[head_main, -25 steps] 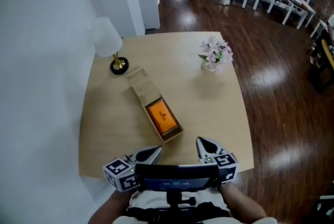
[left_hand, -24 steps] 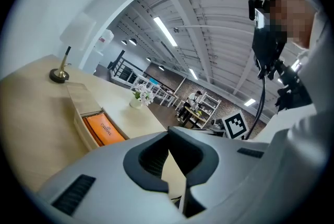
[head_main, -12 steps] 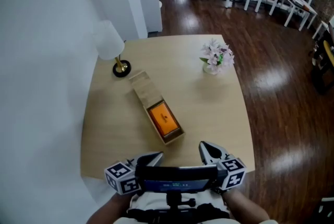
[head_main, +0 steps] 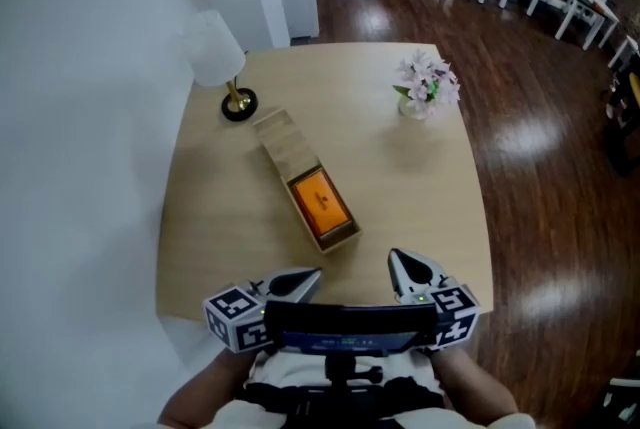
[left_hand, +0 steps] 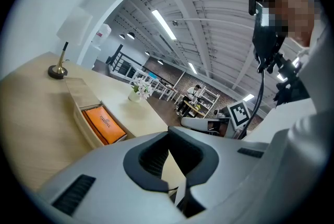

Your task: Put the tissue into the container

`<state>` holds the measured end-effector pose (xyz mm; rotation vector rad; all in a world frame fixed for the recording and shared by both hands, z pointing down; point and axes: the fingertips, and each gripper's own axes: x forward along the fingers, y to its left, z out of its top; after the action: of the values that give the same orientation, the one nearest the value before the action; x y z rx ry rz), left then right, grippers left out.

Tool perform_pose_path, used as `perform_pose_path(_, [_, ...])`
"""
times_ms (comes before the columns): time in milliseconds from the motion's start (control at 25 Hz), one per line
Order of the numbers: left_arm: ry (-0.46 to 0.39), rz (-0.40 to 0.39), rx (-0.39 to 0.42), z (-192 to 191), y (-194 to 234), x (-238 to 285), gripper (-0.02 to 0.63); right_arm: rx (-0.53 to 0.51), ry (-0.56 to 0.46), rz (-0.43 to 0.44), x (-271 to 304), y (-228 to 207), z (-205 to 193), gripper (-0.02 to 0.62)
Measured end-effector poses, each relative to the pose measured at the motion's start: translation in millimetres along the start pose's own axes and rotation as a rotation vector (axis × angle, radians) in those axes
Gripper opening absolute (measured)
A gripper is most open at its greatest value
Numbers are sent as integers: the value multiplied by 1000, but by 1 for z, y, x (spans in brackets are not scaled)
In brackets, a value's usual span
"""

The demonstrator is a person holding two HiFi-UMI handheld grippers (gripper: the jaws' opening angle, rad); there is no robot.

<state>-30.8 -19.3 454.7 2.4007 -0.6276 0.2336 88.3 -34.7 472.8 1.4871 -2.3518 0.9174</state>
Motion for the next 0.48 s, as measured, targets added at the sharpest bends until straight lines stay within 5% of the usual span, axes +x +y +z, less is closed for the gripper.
perform_pose_path(480, [4,7,-7,-1,-2,-1,-8,-66,19,12,4,8,-1,-5])
